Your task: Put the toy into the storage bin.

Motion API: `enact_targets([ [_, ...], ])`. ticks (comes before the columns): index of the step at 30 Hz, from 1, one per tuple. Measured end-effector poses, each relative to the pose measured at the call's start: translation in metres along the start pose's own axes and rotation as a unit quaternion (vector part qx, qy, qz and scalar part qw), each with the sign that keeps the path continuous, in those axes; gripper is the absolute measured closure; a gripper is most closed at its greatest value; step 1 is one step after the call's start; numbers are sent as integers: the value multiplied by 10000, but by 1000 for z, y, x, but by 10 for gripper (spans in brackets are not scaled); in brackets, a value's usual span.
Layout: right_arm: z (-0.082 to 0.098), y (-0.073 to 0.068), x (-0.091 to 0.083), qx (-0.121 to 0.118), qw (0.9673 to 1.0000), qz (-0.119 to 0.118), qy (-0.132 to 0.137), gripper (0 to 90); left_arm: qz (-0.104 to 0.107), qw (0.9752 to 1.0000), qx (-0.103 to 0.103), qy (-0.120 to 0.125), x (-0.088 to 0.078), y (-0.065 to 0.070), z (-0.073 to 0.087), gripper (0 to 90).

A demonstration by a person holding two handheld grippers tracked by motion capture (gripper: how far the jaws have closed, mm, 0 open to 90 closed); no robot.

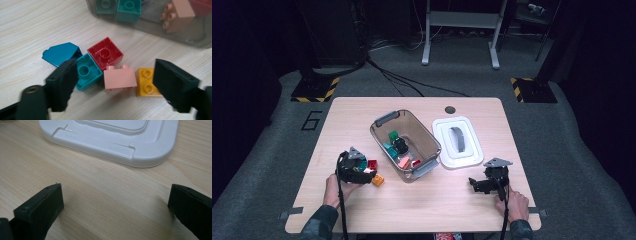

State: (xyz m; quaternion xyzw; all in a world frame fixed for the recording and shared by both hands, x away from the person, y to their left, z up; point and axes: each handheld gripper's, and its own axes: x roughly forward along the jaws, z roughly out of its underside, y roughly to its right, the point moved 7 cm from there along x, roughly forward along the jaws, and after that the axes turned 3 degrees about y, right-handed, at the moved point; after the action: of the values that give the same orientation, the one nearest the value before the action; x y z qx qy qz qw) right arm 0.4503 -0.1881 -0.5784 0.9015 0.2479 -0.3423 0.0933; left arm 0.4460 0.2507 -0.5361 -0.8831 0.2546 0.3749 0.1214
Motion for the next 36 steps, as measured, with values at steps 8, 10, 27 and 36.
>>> enact_targets([
  [8,0,0,0,-5,10000,0,1,0,-37,9999,109,82,3,3,0,366],
  [10,0,0,0,-5,10000,1,1,0,-23,9999,97,46,3,3,1,387],
  [27,0,0,0,-4,10000,1,0,0,31,10000,2,46,7,3,9,554],
  [36,0,0,0,5,10000,0,-2,0,37,9998,-111,156,1,0,9,555],
])
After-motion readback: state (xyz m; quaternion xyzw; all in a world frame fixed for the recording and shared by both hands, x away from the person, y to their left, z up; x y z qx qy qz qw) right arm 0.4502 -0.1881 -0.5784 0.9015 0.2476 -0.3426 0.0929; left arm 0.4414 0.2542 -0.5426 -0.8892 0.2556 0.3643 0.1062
